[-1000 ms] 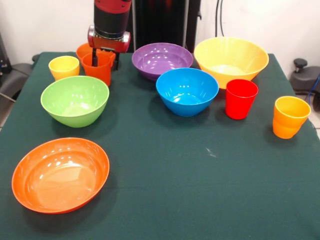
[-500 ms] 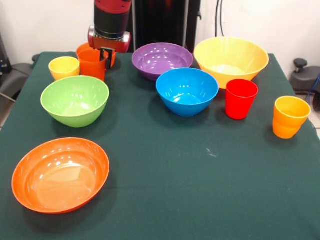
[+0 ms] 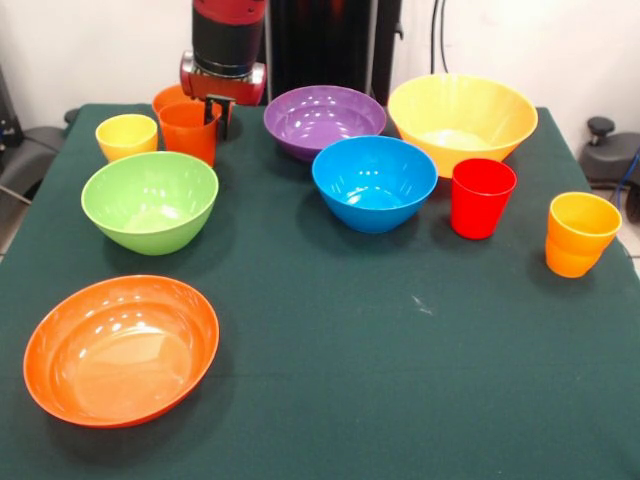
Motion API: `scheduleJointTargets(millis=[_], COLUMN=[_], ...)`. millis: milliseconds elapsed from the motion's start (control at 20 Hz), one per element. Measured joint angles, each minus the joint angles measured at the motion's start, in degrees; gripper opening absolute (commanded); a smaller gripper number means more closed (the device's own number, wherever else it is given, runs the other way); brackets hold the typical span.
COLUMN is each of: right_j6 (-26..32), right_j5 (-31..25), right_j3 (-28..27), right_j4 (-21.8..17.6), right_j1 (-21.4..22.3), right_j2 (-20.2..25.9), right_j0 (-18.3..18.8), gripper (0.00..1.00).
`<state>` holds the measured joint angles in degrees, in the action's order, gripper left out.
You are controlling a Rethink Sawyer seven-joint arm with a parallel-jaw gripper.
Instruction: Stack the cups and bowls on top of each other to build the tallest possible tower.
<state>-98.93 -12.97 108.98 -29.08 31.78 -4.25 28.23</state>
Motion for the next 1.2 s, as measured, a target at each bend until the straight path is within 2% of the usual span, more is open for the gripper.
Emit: scheduleJointTargets(millis=[250,650,1200], right_j6=[0.0,0.0,0.0], right_j5=[-0.5,-5.4,-9.2], right_j3=[1.5,3.0,3.0], right_j4=[1.4,4.6,5.8], right_j1=[3.3,8.7,12.4], right_j2=[2.5,4.7,6.0], right_j0=[0.1,-0.5,-1.1], gripper=[0.0,0.0,0.0])
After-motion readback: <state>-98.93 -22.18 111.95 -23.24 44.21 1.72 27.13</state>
